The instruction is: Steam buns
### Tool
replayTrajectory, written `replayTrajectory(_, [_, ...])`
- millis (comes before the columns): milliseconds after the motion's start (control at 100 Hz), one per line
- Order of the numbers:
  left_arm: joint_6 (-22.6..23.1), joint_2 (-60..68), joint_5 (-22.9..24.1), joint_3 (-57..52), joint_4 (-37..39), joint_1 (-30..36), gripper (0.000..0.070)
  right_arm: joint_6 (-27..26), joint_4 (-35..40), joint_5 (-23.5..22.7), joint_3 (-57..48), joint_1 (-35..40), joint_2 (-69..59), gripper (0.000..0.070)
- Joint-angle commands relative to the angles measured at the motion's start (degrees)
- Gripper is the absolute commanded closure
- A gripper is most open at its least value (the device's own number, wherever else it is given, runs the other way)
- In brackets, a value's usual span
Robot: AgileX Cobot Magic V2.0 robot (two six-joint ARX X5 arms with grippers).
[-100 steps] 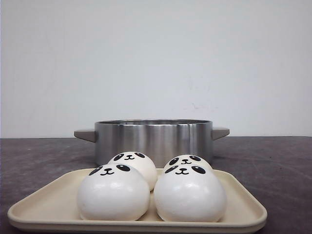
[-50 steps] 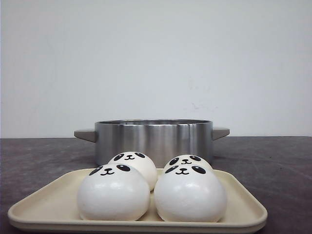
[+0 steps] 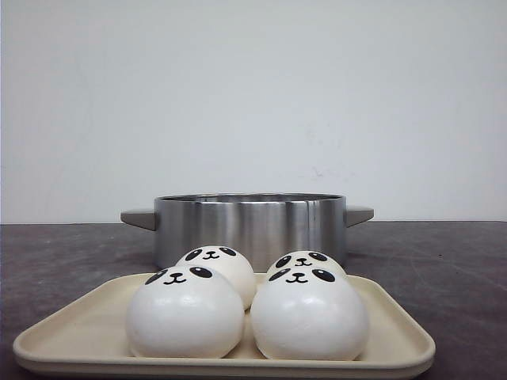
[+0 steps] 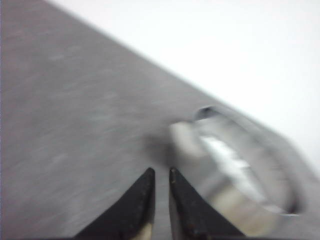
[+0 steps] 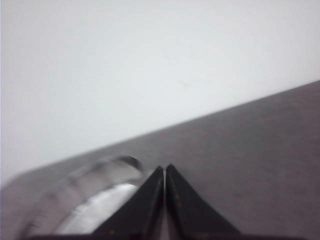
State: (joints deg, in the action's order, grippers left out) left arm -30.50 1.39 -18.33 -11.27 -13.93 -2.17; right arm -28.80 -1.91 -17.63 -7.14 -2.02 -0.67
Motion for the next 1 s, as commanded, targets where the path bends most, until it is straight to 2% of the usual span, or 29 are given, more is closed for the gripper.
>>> replayTrajectory(0, [1.4,1.5,-1.2,-5.2,-1.5,0.0,0.0686,-1.6,2.0,-0.7,-5.7,0.0,-0.9,0.0700])
replayTrajectory(90, [7.7,6.1,-1.9,-13.7,-7.3,0.0,0.0686,2.5,7.1,-2.4,-13.2,0.0,-4.3,0.0700])
replayTrajectory(220, [15.5,14.5,-2.5,-24.8,-14.9,0.0,0.0687,7.3,8.6,-8.9,-22.7,0.0,-10.2,0.0700])
replayTrajectory(300, [17.8,19.5,-2.7,-30.1,-17.7,0.3,0.0687,5.3,5.4,-12.1,-26.4,0.0,-13.1,0.0700])
replayTrajectory(430, [18.3,23.2,-3.4,-33.5,-17.0,2.2,0.0658,-0.3,0.4,-12.6,-28.5,0.0,-15.5,0.0689])
replayTrajectory(460, [18.3,23.5,-3.4,-33.6,-16.3,2.6,0.0623,-0.5,0.3,-12.7,-28.8,0.0,-15.6,0.0652])
replayTrajectory(480, [18.4,23.6,-3.4,-33.6,-16.0,2.8,0.0590,-0.5,0.5,-12.9,-29.0,0.0,-15.7,0.0604])
replayTrajectory(510, [18.5,23.6,-3.4,-33.6,-15.6,3.0,0.0529,-0.4,0.8,-13.4,-29.2,0.0,-15.7,0.0497])
replayTrajectory(580, [18.5,23.7,-3.4,-33.6,-14.9,3.6,0.0358,-0.5,1.3,-13.8,-29.3,0.0,-15.8,0.0188])
replayTrajectory(600, [18.5,23.7,-3.4,-33.6,-14.8,3.8,0.0309,-0.6,1.7,-13.9,-29.3,0.0,-15.8,0.0128])
replayTrajectory(630, [18.5,23.7,-3.3,-33.6,-14.6,4.0,0.0244,-0.6,2.3,-13.9,-29.3,0.0,-15.8,0.0077])
replayTrajectory(690, [18.5,23.6,-3.1,-33.6,-14.6,4.3,0.0171,-0.5,3.4,-13.9,-29.3,0.0,-15.8,0.0053])
replayTrajectory(850, [18.0,23.6,-3.1,-33.6,-15.3,4.6,0.0171,4.0,4.5,-13.5,-30.7,0.0,-17.1,0.0037])
replayTrajectory(990, [20.9,23.7,-3.1,-33.6,-15.4,6.1,0.0172,14.1,13.9,-11.0,-38.9,0.0,-23.1,0.0037])
